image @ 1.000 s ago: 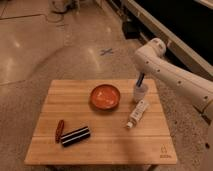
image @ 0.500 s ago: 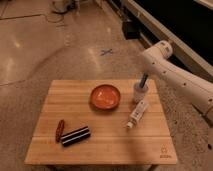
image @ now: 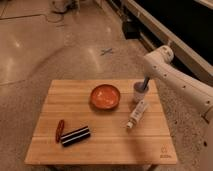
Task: Place the white sponge in the ceramic cup
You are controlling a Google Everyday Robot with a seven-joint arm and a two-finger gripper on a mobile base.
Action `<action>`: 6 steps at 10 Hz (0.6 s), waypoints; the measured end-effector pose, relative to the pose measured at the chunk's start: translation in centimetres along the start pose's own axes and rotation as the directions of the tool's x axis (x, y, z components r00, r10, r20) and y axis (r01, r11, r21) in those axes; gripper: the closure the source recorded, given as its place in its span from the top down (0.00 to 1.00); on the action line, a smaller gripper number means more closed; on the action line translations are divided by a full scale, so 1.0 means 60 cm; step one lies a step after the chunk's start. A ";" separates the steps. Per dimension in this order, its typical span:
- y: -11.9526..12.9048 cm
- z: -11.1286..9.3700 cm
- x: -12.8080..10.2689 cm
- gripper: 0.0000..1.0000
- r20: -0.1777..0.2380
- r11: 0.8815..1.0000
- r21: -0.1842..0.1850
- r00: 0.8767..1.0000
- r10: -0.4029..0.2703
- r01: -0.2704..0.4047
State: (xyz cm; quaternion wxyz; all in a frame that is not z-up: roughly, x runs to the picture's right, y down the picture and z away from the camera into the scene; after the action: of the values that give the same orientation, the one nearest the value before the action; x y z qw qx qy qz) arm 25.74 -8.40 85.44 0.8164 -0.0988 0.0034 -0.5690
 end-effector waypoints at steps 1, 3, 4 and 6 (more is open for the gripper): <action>0.002 0.023 -0.002 0.44 -0.001 1.000 -0.007 1.000 -0.003 0.003; -0.003 0.027 0.008 0.64 -0.011 1.000 -0.006 1.000 0.001 -0.001; -0.011 0.018 0.020 0.74 -0.022 1.000 0.000 1.000 0.002 -0.002; -0.036 -0.001 0.041 0.80 -0.047 1.000 0.024 0.999 0.000 0.001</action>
State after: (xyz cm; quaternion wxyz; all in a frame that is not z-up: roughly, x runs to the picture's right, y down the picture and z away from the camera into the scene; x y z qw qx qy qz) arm 24.58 -11.44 86.02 0.8170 -0.0756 0.0160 -0.5714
